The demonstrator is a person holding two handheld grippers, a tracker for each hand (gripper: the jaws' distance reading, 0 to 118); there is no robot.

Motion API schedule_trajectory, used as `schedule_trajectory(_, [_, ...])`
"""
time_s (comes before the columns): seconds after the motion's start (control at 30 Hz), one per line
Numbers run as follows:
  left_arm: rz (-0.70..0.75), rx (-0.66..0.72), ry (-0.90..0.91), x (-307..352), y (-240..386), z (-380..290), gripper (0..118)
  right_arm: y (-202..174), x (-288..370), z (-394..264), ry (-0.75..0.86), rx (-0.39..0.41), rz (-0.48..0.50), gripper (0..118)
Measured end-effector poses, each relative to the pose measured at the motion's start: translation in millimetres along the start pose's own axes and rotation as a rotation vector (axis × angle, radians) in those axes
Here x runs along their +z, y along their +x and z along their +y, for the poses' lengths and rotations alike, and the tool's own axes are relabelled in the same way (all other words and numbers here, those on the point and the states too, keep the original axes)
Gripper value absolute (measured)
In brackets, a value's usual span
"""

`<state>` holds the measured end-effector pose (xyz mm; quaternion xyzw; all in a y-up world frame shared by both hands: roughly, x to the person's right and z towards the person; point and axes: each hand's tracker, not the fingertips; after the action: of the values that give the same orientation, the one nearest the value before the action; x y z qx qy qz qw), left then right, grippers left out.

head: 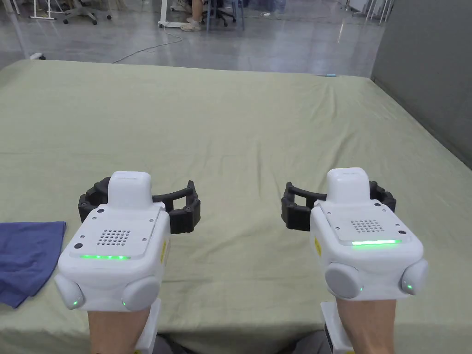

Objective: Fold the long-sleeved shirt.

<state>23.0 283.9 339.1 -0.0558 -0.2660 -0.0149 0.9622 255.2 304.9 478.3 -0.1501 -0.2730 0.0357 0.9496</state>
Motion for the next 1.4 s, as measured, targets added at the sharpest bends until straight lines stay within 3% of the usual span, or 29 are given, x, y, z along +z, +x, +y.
schedule_trajectory(0.1, [-0.019,0.003,0.051,3,-2,1,118,-1,0,1,-0.022,-0.013,0.04,112])
schedule_trajectory(0.3, [-0.045,0.001,-0.015,3,-4,4,118,-10,7,0,0.06,-0.02,0.022,112])
schedule_trajectory(0.33, [-0.045,0.008,-0.022,3,-5,4,118,-9,3,-1,0.091,-0.031,0.077,112])
schedule_trajectory(0.37, [-0.043,0.011,-0.028,3,-5,3,118,-8,0,-4,0.105,0.008,0.114,112])
schedule_trajectory(0.4, [-0.039,0.015,-0.026,5,-5,2,118,-10,0,-2,0.04,0.052,0.071,112])
schedule_trajectory(0.47, [-0.038,0.026,-0.007,6,-6,-1,118,-12,1,-1,0.015,0.037,-0.001,112])
schedule_trajectory(0.53, [-0.037,0.027,-0.006,6,-5,0,118,-6,3,-5,0.082,-0.039,0.053,112])
schedule_trajectory(0.73, [-0.048,0.01,0.014,8,-1,2,118,3,12,1,0.155,-0.032,-0.005,112])
schedule_trajectory(0.93, [-0.045,0.031,0.053,12,1,7,118,9,13,4,0.158,-0.087,-0.043,112])
schedule_trajectory(1.4, [-0.054,-0.019,0.055,13,9,8,118,11,17,1,0.14,-0.058,-0.02,112])
